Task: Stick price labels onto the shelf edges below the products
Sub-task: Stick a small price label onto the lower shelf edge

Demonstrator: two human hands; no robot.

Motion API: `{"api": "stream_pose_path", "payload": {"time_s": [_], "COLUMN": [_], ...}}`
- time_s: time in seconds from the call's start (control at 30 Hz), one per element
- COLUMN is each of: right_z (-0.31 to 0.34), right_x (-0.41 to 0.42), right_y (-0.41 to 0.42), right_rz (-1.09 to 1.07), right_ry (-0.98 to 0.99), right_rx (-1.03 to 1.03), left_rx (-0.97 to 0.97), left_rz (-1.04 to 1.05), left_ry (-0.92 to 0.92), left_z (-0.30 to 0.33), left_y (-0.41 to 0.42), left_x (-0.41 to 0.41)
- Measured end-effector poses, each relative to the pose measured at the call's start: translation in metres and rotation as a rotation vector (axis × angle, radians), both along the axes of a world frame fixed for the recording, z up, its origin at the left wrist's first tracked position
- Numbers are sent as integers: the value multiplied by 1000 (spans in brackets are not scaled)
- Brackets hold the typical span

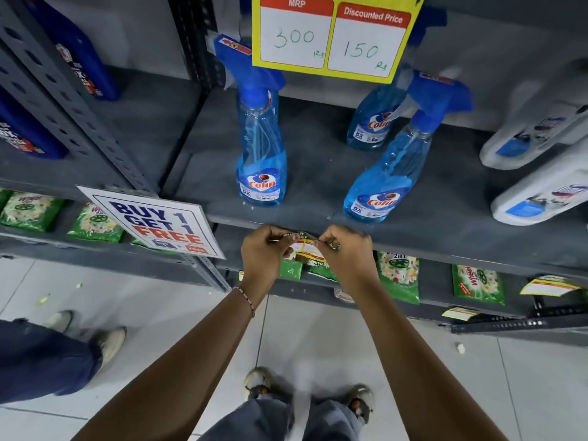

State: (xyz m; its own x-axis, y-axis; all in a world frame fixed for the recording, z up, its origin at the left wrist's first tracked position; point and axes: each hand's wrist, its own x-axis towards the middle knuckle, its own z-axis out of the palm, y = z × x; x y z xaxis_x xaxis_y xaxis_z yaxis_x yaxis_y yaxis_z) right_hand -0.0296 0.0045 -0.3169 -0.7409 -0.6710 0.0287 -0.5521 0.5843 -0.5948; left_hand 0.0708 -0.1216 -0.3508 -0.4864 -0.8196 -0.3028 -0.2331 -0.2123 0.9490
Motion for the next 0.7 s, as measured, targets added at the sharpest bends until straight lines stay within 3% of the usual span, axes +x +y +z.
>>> {"api": "stream_pose_path", "payload": {"time_s": [0.43, 0.7], "right_z": [-2, 14], "right_x": [-3, -9], "right_y": [-10, -2], "right_rz": [-55, -114], "right_ry": [57, 56], "right_rx": [92, 30], "left_rx": [-70, -248], "left_rz": [-9, -3], "left_ry": [-84, -183], "left_z": [6, 11], "left_y": [3, 6], "left_x": [-2, -4]}}
